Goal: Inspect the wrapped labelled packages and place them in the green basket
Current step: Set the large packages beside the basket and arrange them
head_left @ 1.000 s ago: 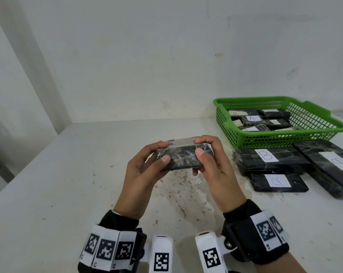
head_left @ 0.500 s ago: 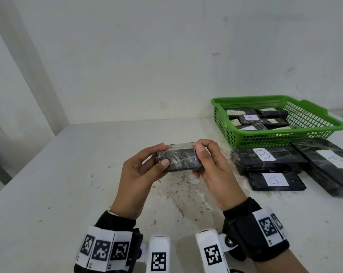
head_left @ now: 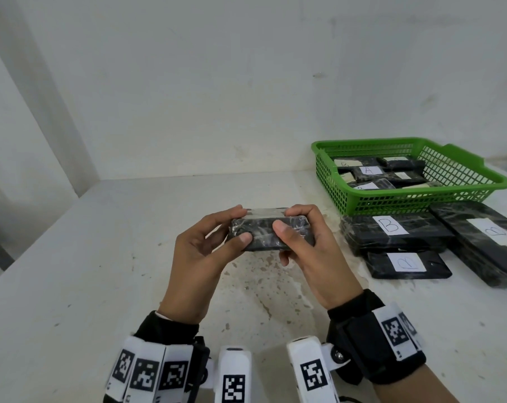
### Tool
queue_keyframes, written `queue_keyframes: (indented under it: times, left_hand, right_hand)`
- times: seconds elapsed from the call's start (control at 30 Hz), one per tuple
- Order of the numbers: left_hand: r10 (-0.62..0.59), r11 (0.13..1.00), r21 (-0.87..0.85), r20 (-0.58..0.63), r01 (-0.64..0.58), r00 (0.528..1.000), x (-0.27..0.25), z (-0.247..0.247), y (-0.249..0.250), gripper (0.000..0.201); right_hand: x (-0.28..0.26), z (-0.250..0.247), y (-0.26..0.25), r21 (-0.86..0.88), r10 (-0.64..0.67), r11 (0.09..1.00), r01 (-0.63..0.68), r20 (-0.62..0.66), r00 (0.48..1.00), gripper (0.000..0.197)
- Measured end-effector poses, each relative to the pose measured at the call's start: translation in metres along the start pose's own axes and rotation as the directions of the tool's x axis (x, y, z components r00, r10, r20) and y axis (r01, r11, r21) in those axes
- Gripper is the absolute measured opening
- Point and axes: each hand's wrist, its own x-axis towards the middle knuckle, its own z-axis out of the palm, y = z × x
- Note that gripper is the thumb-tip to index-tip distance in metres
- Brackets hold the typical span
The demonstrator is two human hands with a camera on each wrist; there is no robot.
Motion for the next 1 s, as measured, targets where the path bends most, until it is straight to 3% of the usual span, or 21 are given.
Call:
queue_keyframes:
  times: [0.1, 0.2, 0.3, 0.43, 0.63, 0.8, 1.0]
  left_hand:
    - [-0.003, 1.0, 0.001, -0.009, 0.003, 1.0, 0.0, 0.001, 0.0, 0.035]
    - [-0.005, 1.0, -0.001, 0.001, 0.005, 1.0, -0.003, 0.005, 0.003, 0.038]
    - [0.011, 1.0, 0.0, -0.013, -0.011, 1.0, -0.003, 0.006, 0.005, 0.026]
    - [0.024, 0.998, 0.055, -0.027, -0.023, 0.999, -0.002, 0.006, 0.003, 0.019]
    - [0.042, 0.993, 0.105, 0.075, -0.05, 0.996, -0.002, 0.005, 0.004, 0.055]
    - [0.101, 0.989, 0.113, -0.017, -0.099, 0.995, 0.0, 0.002, 0.006, 0.056]
    - [0.038, 0.995, -0.085, -0.211, -0.057, 0.977, 0.006, -0.005, 0.01, 0.05]
  right_hand:
    - [-0.002, 0.003, 0.0, -0.049, 0.004, 0.999, -0.006, -0.024, 1.0, 0.06]
    - [-0.004, 0.005, 0.0, -0.018, -0.024, 1.0, 0.023, -0.087, 0.996, 0.048]
    - [-0.004, 0.006, 0.002, 0.012, -0.03, 0.999, 0.031, -0.104, 0.994, 0.038]
    - [-0.003, 0.005, -0.001, -0.012, 0.005, 1.0, -0.006, -0.061, 0.998, 0.048]
    - [0.002, -0.001, -0.007, 0.095, -0.007, 0.995, 0.01, -0.028, 1.0, 0.055]
    - [0.004, -0.007, -0.009, 0.122, 0.024, 0.992, -0.018, -0.048, 0.999, 0.045]
    - [0.009, -0.022, -0.01, 0.04, 0.072, 0.997, -0.066, -0.185, 0.98, 0.041]
